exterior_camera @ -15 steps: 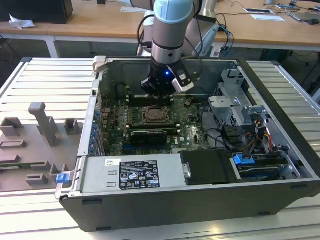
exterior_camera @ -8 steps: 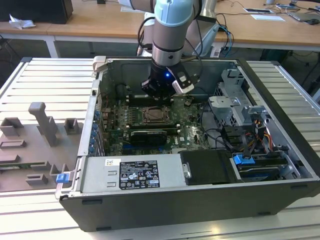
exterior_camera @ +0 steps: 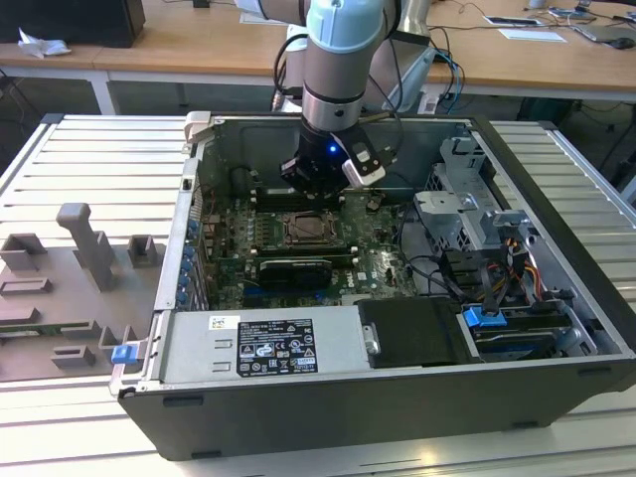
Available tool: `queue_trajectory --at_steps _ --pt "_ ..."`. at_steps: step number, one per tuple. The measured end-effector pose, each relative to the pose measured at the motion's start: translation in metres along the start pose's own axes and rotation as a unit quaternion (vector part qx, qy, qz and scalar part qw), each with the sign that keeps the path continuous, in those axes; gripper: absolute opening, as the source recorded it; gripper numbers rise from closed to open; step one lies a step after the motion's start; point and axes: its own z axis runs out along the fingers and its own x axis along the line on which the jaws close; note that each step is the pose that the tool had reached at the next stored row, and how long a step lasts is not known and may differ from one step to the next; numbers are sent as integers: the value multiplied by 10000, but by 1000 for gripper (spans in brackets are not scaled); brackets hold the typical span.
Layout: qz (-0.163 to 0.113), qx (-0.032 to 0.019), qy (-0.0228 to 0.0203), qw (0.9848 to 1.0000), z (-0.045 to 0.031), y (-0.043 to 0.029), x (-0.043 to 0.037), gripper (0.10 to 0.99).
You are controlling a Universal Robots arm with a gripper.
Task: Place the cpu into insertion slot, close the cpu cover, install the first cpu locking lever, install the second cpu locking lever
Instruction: 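Install the first cpu locking lever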
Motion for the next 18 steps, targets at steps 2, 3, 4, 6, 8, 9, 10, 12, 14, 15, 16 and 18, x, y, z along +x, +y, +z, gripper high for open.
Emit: queue_trajectory --at_steps 2,3,4,6,8,9,10,12,14,15,16,18 --pt "0 8 1 10000 -2 0 0 106" --pt "0 7 1 10000 -2 0 0 106" --pt "0 9 0 10000 -2 0 0 106" --pt "0 21 1 10000 -1 0 0 106" --pt "1 42 4 10000 2 -1 0 106" --pt "1 47 5 10000 4 -1 0 106" --pt "1 52 5 10000 5 -1 0 106" --pt "1 59 5 10000 6 -1 0 106" --pt "1 57 3 10000 1 0 -1 106" --pt "1 57 3 10000 -1 1 -1 106" --pt "0 56 3 10000 -1 1 -1 106" --pt "1 59 4 10000 -4 0 0 106"
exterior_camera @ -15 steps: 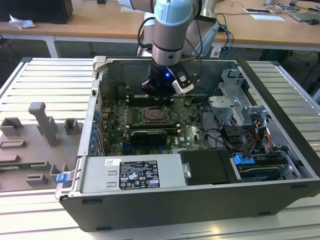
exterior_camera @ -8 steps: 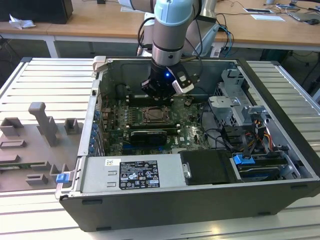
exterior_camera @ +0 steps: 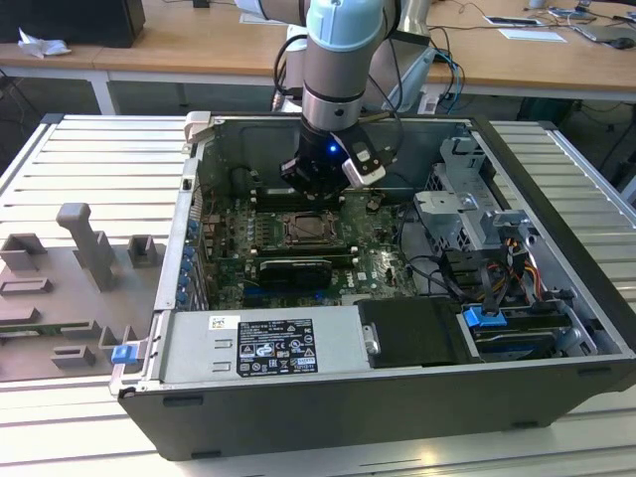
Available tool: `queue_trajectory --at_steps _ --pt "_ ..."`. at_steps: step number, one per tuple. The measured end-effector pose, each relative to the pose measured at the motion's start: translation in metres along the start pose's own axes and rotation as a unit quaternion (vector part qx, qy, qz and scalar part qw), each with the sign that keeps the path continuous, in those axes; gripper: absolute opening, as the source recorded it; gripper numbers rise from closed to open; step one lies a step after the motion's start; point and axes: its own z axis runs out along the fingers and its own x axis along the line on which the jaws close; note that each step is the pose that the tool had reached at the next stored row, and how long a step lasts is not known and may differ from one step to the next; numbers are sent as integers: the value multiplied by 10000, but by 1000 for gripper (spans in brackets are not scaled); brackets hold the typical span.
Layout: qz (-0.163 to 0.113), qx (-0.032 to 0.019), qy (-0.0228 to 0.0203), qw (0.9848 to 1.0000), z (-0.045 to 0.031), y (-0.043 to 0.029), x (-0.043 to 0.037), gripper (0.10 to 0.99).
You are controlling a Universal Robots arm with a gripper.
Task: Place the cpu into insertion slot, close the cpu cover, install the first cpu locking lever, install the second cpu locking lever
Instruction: 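Install the first cpu locking lever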
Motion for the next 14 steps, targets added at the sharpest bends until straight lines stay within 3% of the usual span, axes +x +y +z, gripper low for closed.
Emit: queue_trajectory --at_steps 5,14 --pt "0 3 -1 10000 -6 1 0 106" --pt "1 82 6 10000 22 -2 -1 106"
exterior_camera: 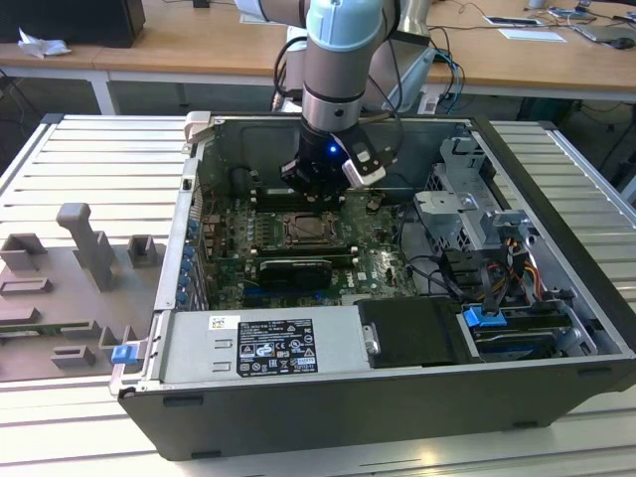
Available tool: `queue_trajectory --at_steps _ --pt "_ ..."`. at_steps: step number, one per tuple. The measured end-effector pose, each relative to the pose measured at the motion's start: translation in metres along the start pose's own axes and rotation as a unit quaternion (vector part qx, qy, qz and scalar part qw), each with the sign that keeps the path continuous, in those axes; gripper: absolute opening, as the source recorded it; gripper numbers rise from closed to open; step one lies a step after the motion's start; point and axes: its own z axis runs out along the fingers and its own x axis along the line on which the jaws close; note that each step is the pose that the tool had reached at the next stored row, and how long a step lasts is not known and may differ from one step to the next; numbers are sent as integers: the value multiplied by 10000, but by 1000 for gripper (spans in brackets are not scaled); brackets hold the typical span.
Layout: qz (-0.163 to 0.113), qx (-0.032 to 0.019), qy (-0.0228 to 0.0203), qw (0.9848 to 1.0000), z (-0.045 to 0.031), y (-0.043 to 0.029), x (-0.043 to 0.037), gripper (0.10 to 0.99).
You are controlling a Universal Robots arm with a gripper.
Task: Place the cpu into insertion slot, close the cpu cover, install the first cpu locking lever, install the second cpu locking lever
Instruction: 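Install the first cpu locking lever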
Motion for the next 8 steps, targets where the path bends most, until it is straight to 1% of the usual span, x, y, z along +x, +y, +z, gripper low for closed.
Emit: queue_trajectory --at_steps 4,6,8 --pt "1 5 2 10000 12 1 -1 106" --pt "1 -13 -1 10000 14 4 -3 106" --pt "0 -14 -1 10000 5 8 -5 106"
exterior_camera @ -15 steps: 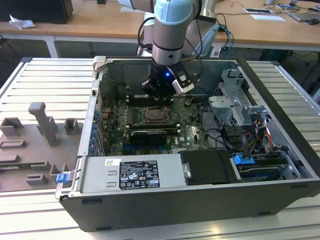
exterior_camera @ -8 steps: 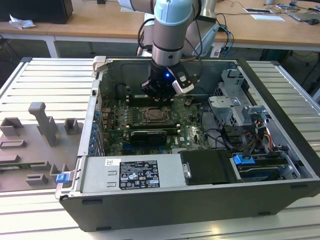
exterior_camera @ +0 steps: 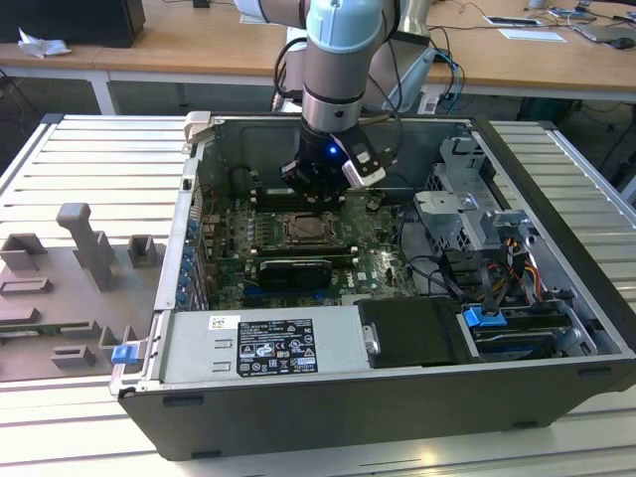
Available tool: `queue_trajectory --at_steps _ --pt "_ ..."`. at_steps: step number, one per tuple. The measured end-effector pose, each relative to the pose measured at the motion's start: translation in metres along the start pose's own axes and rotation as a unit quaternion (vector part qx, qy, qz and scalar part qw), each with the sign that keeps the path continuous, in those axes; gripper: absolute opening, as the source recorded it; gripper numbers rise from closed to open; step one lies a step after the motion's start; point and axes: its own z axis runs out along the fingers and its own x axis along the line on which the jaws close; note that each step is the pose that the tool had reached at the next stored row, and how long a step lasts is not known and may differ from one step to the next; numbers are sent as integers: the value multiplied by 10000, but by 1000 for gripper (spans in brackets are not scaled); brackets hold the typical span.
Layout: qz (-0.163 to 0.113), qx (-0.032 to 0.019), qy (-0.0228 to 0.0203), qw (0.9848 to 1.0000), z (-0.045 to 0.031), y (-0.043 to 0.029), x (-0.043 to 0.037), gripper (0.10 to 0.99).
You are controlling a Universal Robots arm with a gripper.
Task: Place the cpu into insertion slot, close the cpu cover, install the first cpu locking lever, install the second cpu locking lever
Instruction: 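Install the first cpu locking lever, then install the second cpu locking lever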
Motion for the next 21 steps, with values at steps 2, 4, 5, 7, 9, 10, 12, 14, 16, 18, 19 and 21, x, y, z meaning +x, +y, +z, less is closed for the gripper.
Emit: queue_trajectory --at_steps 2,4,5,7,9,10,12,14,16,18,19,21 --pt "0 0 -1 10000 -54 6 0 106" --pt "0 0 0 10000 -97 10 1 106" --pt "0 -1 -1 10000 -96 10 0 106" --pt "9 1 -1 10000 -98 0 1 106" --pt "10 1 -1 10000 -100 -19 1 106" --pt "10 1 -1 10000 -102 -34 1 106" --pt "10 0 -1 10000 -104 -58 0 106" --pt "11 1 -1 10000 -106 -78 1 106" --pt "11 0 -1 10000 -108 -99 3 106" --pt "11 0 -1 10000 -110 -121 5 106" --pt "11 0 -1 10000 -112 -135 6 106" --pt "10 0 -1 10000 -114 -162 8 106"
